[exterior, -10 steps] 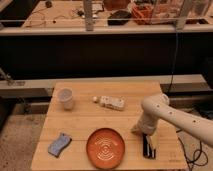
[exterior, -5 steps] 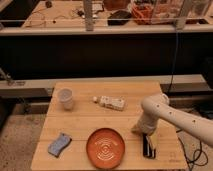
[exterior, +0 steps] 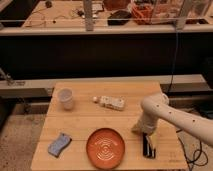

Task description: Place the eraser on the white sponge

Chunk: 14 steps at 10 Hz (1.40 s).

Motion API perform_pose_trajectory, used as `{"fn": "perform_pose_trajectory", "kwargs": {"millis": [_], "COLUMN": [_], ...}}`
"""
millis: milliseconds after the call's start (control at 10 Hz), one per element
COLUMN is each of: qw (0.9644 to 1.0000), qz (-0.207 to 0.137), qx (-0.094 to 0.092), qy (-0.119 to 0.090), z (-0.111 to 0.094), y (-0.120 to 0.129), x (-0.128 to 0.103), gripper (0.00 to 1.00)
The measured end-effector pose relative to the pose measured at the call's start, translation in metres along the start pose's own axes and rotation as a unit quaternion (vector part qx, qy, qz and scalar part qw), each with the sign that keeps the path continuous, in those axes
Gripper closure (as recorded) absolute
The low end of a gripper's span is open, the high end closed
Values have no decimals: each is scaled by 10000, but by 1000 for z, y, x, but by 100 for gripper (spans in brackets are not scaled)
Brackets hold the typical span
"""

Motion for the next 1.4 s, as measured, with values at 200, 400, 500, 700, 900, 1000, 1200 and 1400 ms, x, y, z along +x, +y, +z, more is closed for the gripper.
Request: {"fn": "perform_pose_trajectory", "kwargs": {"millis": [200, 400, 500, 700, 900, 1000, 1200, 1400], "qw": [10000, 10000, 10000, 10000, 10000, 9999, 9999, 9998], "qz": [11, 29, 34, 39, 69, 83, 119, 146], "qx": [1, 7, 10, 14, 35, 43, 61, 94], "qy": [6, 18, 21, 32, 51, 62, 81, 107], "z": [-1, -2, -2, -2, -4, -5, -6, -7], "y": [0, -1, -1, -2, -3, -3, -4, -4], "x": [0, 0, 0, 0, 1, 1, 2, 2], "gripper": [20, 20, 20, 20, 20, 20, 20, 20]}}
